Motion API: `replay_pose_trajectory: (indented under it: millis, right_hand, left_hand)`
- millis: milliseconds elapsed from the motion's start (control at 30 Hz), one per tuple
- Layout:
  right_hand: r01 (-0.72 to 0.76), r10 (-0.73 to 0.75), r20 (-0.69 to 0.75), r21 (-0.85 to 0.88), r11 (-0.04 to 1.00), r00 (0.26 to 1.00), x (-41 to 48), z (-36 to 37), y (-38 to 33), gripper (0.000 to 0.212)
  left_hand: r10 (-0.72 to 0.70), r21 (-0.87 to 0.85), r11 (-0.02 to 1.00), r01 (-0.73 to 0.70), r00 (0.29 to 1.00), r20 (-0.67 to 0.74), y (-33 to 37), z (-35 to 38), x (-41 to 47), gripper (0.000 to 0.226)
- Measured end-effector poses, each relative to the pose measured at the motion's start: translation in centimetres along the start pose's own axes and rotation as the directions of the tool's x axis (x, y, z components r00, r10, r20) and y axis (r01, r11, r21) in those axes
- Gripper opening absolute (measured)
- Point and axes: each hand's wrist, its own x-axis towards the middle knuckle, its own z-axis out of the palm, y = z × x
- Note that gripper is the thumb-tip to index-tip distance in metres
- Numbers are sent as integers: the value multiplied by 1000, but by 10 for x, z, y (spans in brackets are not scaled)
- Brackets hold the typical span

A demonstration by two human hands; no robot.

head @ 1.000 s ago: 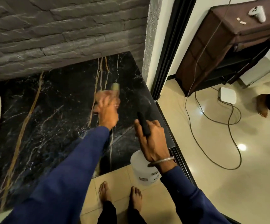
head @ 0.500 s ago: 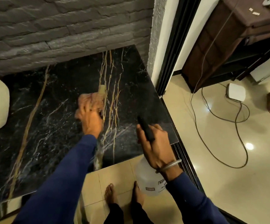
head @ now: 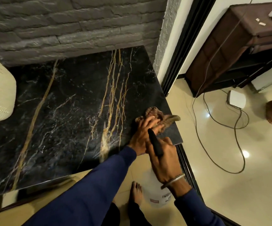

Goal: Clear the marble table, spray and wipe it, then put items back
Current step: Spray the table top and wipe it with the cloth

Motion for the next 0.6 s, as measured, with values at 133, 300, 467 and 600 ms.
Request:
replay_pose_trajectory:
  millis: [133, 300, 467, 600]
  right_hand:
    - [-84, 83, -24, -52, 995, 996, -1, -19, 26, 63]
    - [-83, 85, 22, -67, 994, 996, -15, -18, 33, 65]
    - [-4, 8, 97, -40, 999, 995, -24, 2, 4, 57]
    - [29, -29, 180, 0, 1000, 983, -40, 23, -30, 51]
  left_hand:
    - [271, 220, 940, -261, 962, -17, -26, 48, 12, 41]
    - [126, 231, 970, -82, 975, -184, -77, 36, -6, 59]
    - [-448, 42, 864, 502, 804, -391, -143, 10, -64, 66]
    - [-673, -98, 687, 720, 579, -459, -171, 3, -109, 67]
